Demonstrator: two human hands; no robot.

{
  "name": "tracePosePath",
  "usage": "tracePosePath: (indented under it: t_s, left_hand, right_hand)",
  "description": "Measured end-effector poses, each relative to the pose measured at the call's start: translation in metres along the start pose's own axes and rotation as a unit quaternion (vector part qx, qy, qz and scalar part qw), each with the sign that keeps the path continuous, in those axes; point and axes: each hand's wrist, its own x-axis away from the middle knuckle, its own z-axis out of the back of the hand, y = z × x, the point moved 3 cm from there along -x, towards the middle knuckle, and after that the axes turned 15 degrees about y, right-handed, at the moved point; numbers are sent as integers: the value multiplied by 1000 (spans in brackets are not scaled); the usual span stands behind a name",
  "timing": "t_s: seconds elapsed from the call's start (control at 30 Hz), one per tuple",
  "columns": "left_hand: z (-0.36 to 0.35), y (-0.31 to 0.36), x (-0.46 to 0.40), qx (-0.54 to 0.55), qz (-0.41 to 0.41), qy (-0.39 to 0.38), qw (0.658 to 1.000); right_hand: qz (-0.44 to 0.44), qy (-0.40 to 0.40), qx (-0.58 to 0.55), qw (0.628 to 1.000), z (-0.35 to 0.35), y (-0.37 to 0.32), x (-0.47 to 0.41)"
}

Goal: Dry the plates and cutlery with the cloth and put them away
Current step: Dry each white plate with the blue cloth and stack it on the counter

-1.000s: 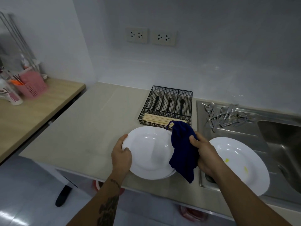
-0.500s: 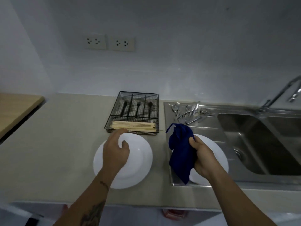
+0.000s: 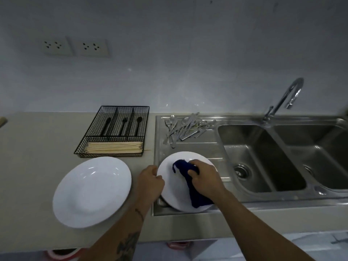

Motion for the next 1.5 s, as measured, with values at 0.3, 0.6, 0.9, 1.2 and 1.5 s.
tracePosePath:
  t_s: [0.3,0.6,0.9,1.2,1.5]
  left_hand:
    - [-12,2,7,-96,20,49,994]
    - [-14,10,-10,-100,56,32,993]
    - [-21,-1,-36,-88,36,-53,994]
    - [-23,0,-44,-101,17,-70,992]
    - [-18,7,-49,-108,42,-73,991]
  right_hand:
    - [85,-107,134,981,-35,31,29]
    - [49,-109,125,985,-39,25,18]
    - [4,-96,135,986,-40,20,17]
    - [-11,-62,156,986,-41,11,23]
    - [-19,-69,146,987,-43,9,26]
